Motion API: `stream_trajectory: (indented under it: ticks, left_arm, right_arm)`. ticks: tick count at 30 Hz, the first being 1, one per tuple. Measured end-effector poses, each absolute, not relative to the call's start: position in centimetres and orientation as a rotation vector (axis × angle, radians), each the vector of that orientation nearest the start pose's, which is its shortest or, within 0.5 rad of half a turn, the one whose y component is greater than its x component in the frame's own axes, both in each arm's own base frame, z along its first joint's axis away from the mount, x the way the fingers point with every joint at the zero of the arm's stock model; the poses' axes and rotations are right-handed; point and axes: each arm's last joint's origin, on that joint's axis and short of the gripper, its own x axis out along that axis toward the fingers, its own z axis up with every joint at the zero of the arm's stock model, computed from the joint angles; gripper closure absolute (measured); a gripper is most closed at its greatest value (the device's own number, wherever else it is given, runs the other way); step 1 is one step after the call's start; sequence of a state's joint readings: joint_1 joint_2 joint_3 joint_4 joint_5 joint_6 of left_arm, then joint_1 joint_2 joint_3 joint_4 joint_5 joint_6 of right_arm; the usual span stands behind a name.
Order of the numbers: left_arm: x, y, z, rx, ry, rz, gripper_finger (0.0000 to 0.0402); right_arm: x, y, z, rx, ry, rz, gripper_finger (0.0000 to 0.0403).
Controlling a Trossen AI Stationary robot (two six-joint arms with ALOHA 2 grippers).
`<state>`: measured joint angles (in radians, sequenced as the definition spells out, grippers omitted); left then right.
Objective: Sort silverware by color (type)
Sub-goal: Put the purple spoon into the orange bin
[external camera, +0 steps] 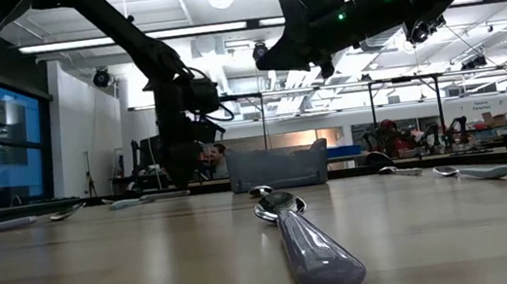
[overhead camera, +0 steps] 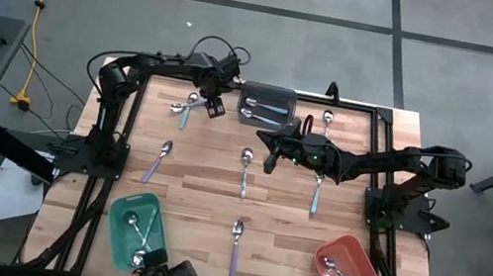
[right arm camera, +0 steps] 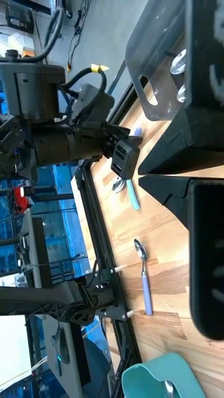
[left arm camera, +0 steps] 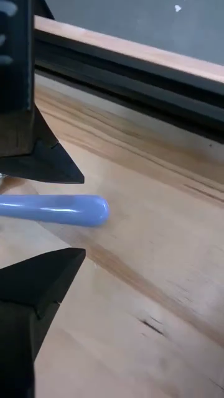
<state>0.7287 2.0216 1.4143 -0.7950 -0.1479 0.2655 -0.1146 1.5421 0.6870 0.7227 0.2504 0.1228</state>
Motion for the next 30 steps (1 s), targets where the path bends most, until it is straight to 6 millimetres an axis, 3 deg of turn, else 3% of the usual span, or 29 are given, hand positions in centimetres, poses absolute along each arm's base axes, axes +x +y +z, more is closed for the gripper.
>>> stream_trajectory:
  ticks: [5, 12, 23, 30]
  left_arm:
    - [28.39, 26.38, 14.43, -0.188, 1.504, 0.547, 0.0229]
    - [28.25, 26.59, 14.4, -0.168, 1.513, 0.555, 0.0233]
    - [28.24, 26.54, 14.39, -0.125, 1.529, 0.501, 0.0321]
    - [28.25, 26.56, 14.41, -0.1, 1.537, 0.485, 0.0355]
  right_arm:
    - [31.05, -4.3, 20.92, 0.112, 0.11, -0.372, 0.0403]
    - [31.06, -4.28, 20.91, 0.113, 0.111, -0.367, 0.0403]
    - [31.06, -4.29, 20.9, 0.113, 0.111, -0.368, 0.0403]
    - [31.06, -4.29, 20.9, 0.112, 0.112, -0.368, 0.0403]
